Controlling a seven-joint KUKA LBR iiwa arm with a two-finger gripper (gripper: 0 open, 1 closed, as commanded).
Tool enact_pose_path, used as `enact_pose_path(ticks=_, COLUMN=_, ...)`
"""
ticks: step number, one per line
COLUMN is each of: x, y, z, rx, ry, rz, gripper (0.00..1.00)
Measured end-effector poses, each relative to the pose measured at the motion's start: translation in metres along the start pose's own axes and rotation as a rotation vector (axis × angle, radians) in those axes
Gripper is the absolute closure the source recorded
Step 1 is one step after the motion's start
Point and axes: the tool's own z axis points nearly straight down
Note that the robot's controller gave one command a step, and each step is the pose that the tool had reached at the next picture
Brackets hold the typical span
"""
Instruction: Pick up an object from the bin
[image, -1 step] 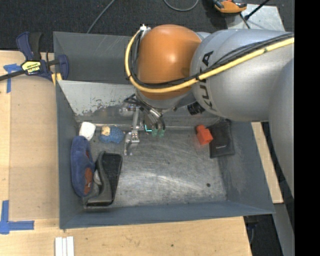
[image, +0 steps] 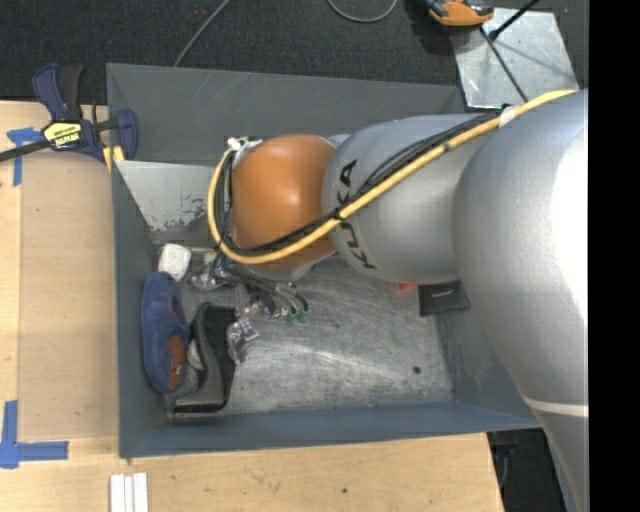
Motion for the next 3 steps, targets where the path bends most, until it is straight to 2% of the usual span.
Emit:
enact_pose_path(ticks=1, x=0.058, y=0.043, z=0.009, rx=-0.006, ry=0.004, rz=-0.499, gripper=0.00)
enact_pose_path(ticks=2, x=0.047, y=0.044, z=0.009, rx=0.010, ry=-0.022, rz=-0.972, gripper=0.00)
enact_pose_path(ticks=3, x=0.017, y=0.028, z=0.037, rx=0.001, ry=-0.013, rz=-1.352, gripper=0.00)
